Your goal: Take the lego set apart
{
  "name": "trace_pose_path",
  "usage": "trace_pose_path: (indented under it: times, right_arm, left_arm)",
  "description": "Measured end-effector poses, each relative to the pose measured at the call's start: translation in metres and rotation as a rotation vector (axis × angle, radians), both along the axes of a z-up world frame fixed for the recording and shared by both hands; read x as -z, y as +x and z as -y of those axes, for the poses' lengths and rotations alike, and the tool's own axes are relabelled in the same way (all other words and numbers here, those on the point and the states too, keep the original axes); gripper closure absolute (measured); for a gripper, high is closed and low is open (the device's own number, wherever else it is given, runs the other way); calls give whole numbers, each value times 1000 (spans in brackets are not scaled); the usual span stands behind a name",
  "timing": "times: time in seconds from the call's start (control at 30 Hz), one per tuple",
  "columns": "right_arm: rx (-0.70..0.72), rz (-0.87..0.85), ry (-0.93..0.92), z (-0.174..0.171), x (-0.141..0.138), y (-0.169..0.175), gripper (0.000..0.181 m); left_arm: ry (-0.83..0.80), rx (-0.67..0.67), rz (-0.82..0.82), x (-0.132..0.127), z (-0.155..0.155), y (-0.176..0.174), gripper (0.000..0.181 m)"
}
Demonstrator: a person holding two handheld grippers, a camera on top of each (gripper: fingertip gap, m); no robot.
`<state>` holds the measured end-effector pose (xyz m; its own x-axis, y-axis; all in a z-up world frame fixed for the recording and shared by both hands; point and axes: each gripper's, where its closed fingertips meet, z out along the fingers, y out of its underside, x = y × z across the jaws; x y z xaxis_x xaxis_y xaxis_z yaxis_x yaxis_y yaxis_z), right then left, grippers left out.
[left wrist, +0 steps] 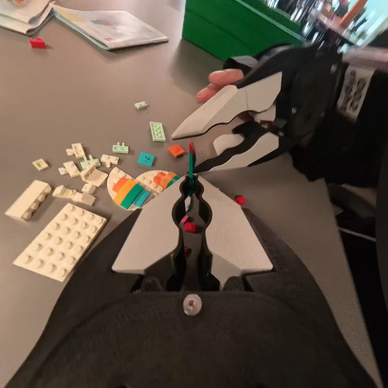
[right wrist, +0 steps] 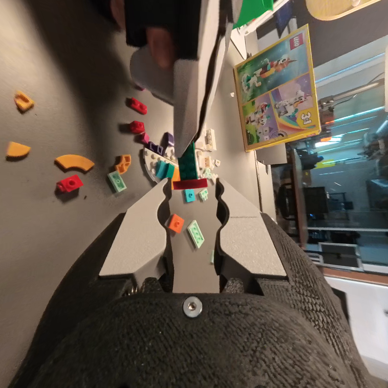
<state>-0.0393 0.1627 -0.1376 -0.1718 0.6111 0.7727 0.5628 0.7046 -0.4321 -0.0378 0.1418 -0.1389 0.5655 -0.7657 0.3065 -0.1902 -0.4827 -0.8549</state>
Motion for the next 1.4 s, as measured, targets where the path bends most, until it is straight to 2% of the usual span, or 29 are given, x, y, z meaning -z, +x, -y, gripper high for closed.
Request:
trace_pose_path:
  times: [0.17, 0.3, 0.33, 0.37, 0.4, 0.47, 0.53, 0.67, 0.77, 0.83, 0.9, 1.03, 1.17, 1.27, 1.4]
  right_arm:
    - [-58, 38, -204, 12, 6, 10, 164]
    - [-84, 58, -218, 15, 8, 13, 177]
    - [-97, 49, -222, 17, 7, 12, 177]
    - [-115, 38, -237, 21, 5, 10, 178]
    - [-128, 29, -249, 25, 3, 9, 178]
    - [-138, 33, -243, 27, 3, 8, 178]
    - [-136, 27, -210, 25, 3, 7, 177]
    - [-106, -24, 19, 15, -9, 0, 175]
    - [-91, -15, 254, 10, -15, -2, 178]
    - [-94, -2, 282, 11, -14, -2, 178]
    - [-76, -22, 136, 13, -11, -5, 178]
    - [-8, -26, -269, 12, 4, -2, 174]
    - [13, -143, -594, 14, -4, -7, 166]
    - [-2, -189, -763, 19, -8, -10, 163]
    - [-37, -243, -875, 23, -16, -11, 178]
  left_arm:
    - [237, 74, -256, 9, 4, 4, 178]
    - [427, 45, -411, 10, -1, 3, 174]
    - [480, 46, -426, 7, -1, 5, 170]
    - [521, 46, -435, 5, -1, 7, 158]
    - [544, 53, -457, 7, -1, 8, 157]
    - [554, 77, -519, 14, 1, 8, 175]
    - [495, 76, -511, 15, 0, 7, 177]
    - [296, -22, -308, 4, -7, 1, 176]
    - [123, -123, -178, 7, -15, -10, 178]
    - [34, -160, -48, 1, -19, -19, 178]
    - [18, -147, 27, -5, -17, -22, 178]
    - [59, -108, 14, -8, -13, -17, 178]
    - [88, -50, 59, -15, -7, -8, 178]
    - [87, 11, 145, -25, 0, 0, 178]
    - [85, 50, 210, -32, 5, 3, 178]
